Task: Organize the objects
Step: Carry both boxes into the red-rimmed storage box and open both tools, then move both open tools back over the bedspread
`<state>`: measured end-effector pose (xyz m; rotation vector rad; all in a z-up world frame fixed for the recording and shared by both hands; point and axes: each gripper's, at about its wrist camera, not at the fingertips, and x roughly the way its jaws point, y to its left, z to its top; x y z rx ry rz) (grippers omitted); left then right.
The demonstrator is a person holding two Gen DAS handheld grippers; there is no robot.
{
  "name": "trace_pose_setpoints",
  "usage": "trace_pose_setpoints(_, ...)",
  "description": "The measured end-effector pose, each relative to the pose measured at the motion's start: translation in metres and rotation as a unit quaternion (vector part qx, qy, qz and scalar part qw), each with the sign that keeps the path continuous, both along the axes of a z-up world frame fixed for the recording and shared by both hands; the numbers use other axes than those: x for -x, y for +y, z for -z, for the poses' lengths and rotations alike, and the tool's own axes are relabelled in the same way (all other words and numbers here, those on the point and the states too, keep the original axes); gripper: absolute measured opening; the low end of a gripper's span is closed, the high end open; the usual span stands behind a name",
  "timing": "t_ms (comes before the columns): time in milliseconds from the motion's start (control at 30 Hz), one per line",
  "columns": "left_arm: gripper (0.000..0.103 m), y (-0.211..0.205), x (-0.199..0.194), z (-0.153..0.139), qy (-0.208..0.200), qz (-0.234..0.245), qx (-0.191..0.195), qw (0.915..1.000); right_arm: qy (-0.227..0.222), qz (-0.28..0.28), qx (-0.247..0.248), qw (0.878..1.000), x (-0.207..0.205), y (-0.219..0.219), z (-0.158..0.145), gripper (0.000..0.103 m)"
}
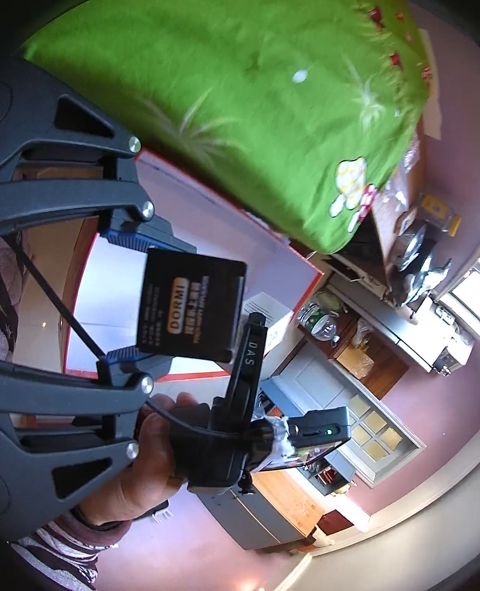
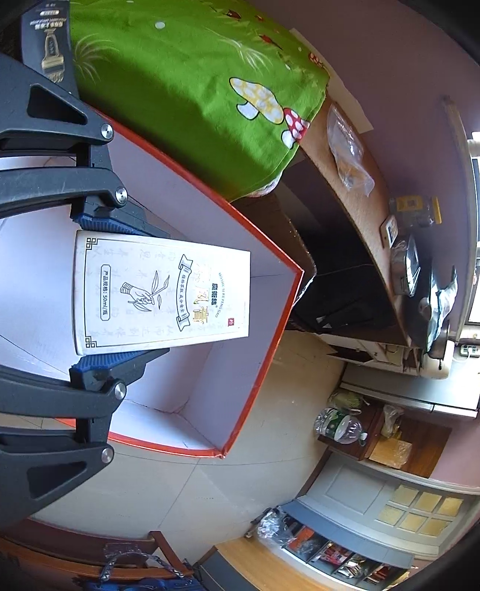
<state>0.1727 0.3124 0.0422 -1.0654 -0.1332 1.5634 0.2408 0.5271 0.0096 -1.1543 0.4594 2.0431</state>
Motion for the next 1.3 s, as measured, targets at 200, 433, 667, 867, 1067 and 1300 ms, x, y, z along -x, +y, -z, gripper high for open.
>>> trace_pose_setpoints(200,0.081,-0.003,0.004,0.009,-0.023,0.004,0.005,0.9997,-0.009,0.020,0.004,1.000,-0.003,0.007,0.007,0.059)
trace_pose_setpoints(433,0.085,-0.017,0.007,0.001,-0.019,-0.017,0.001,0.9997,0.006,0.030,-0.003,1.000,-0.002,0.005,0.000,0.074)
trace_pose_setpoints(667,0.085,-0.045,0.015,-0.029,0.068,-0.080,-0.016,0.9943,0.064,0.012,-0.033,0.997,0.007,-0.013,-0.029,0.077)
trace_pose_setpoints(867,0.085,-0.076,0.031,-0.045,0.135,-0.127,0.006,0.9826,0.091,-0.029,-0.064,0.993,0.019,-0.045,-0.046,0.081)
trace_pose_setpoints(1067,0.085,-0.120,0.046,-0.057,0.172,-0.199,0.020,0.9647,0.110,-0.077,-0.072,0.988,0.047,-0.079,-0.053,0.082)
trace_pose_setpoints(1300,0.085,-0.174,0.068,-0.055,0.152,-0.266,0.010,0.9518,0.123,-0.123,-0.071,0.982,0.070,-0.115,-0.056,0.082)
